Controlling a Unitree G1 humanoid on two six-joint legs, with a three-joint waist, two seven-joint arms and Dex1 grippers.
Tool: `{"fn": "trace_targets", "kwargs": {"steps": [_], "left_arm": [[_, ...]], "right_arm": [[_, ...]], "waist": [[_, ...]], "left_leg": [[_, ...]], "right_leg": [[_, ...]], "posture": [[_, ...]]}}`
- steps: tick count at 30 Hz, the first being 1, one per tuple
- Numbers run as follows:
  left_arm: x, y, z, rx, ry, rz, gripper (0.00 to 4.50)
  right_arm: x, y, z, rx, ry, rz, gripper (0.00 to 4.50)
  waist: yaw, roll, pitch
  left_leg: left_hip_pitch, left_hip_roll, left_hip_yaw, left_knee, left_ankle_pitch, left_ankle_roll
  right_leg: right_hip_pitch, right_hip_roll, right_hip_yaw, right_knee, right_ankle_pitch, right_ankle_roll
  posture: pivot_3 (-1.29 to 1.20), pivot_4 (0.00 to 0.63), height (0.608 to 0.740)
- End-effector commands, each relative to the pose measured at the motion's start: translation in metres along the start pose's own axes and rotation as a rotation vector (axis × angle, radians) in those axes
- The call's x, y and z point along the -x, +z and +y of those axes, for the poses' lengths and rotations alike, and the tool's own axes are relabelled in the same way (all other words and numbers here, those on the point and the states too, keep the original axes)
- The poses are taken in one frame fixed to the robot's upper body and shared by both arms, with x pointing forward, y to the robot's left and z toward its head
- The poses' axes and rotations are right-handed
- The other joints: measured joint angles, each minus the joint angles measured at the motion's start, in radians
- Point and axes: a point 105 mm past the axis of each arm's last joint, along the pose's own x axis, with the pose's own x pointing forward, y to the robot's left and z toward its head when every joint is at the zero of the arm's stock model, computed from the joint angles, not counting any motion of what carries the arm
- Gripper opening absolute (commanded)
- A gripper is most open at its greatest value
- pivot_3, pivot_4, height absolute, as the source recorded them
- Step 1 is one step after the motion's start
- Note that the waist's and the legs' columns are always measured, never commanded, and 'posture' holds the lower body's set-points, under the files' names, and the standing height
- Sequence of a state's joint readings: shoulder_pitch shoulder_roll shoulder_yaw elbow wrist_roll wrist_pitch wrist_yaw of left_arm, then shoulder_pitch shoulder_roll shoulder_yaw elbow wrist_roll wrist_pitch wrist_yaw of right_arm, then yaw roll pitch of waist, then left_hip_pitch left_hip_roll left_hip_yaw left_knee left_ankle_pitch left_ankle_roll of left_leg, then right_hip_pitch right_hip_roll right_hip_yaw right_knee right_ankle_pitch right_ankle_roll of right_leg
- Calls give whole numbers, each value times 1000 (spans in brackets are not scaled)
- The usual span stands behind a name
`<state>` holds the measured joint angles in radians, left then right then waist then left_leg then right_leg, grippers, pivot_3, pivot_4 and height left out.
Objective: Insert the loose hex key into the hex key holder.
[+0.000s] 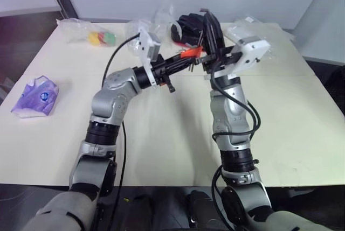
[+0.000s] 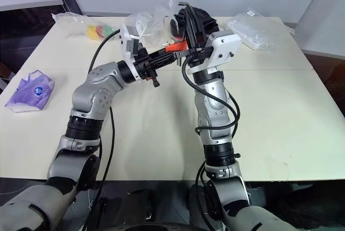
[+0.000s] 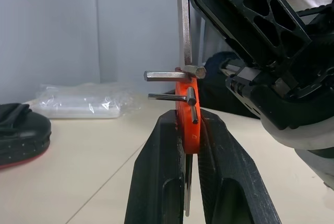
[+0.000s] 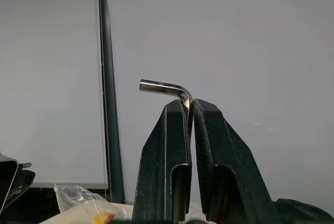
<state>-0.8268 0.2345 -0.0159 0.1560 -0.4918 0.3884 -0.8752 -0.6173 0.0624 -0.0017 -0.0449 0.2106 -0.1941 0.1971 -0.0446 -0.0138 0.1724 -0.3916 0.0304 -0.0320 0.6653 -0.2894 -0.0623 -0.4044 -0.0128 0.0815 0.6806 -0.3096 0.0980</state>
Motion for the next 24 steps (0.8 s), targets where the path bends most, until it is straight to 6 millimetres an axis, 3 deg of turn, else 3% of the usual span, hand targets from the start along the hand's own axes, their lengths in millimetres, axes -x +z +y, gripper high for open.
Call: {"fn": "trace_targets", "kwargs": {"steps": [1,24], "left_arm": [[-2,17,-4,-34,-18,-52,0],[-3,17,-5,-30,-28,-49,0]], "right_arm": [[-3,17,5,9,14,-68,33],[-1,18,-1,38,2,-64,33]], "waist": [[0,0,0],[0,0,0]], "left_leg": [[0,0,0,0,0,0],[0,0,0,0,0,0]], "right_leg": [[0,0,0,0,0,0],[0,0,0,0,0,0]], "posture": [[0,150,740],[0,150,740]]}}
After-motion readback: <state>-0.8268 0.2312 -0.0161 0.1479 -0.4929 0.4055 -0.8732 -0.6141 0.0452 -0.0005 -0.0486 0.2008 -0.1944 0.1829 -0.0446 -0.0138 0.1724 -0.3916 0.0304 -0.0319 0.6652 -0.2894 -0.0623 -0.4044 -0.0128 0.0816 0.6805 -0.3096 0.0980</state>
